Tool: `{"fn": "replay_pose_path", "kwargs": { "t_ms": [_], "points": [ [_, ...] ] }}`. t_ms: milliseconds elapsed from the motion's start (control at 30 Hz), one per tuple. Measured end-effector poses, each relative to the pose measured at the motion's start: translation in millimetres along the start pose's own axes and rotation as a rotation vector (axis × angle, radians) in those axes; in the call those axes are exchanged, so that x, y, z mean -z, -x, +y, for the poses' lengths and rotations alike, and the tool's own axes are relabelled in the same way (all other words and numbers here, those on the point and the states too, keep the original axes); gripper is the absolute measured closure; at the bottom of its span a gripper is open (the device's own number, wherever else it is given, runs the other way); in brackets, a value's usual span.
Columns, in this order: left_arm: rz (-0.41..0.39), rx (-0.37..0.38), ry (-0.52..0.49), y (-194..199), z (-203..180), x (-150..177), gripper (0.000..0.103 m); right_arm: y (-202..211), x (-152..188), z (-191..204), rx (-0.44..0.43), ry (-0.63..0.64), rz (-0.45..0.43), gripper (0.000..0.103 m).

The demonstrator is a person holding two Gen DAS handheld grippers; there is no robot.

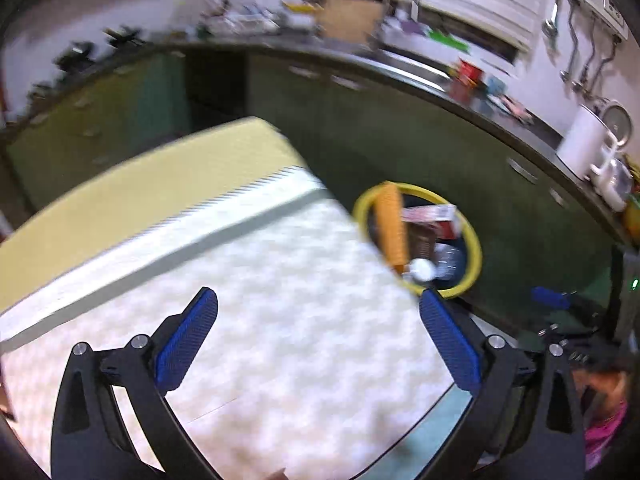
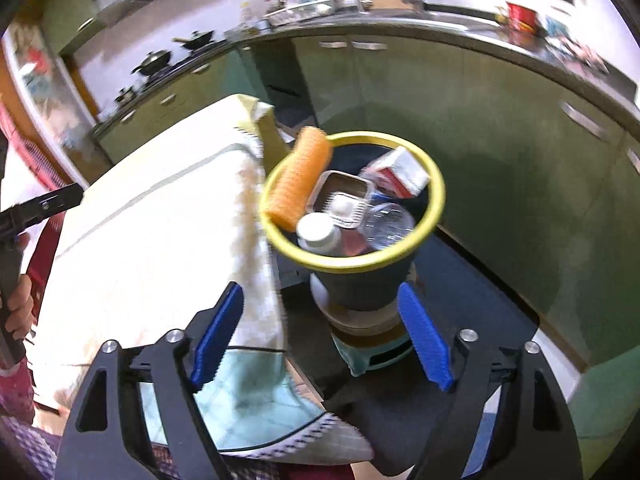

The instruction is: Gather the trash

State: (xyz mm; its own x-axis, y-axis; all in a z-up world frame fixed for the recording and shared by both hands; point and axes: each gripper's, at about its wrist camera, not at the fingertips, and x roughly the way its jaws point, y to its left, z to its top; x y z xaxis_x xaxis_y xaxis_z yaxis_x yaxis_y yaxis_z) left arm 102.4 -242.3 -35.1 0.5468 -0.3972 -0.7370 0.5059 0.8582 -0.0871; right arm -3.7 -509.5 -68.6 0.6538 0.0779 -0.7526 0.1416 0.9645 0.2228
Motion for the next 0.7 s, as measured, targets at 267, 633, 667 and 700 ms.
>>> {"fn": "replay_pose_path", "kwargs": {
  "t_ms": [267, 633, 667, 700],
  "points": [
    [-0.138, -0.246, 0.162, 98, 83, 70, 0.007, 18, 6, 65, -0.052, 0.134, -0.044, 0.005],
    [-0.263, -0.434, 0.313, 200, 137, 129, 0.006, 52, 9, 116, -0.056, 0.233, -0.133, 0.005],
    [-0.270, -0.425, 0.326, 206, 138, 132, 0.006, 57, 9, 119, -0.052, 0.237, -0.150, 0.005],
    [-0.276, -0.409, 0.338, 210, 141, 135, 0.006, 63, 8, 123, -0.043, 0.243, -0.169, 0.005]
  ]
}}
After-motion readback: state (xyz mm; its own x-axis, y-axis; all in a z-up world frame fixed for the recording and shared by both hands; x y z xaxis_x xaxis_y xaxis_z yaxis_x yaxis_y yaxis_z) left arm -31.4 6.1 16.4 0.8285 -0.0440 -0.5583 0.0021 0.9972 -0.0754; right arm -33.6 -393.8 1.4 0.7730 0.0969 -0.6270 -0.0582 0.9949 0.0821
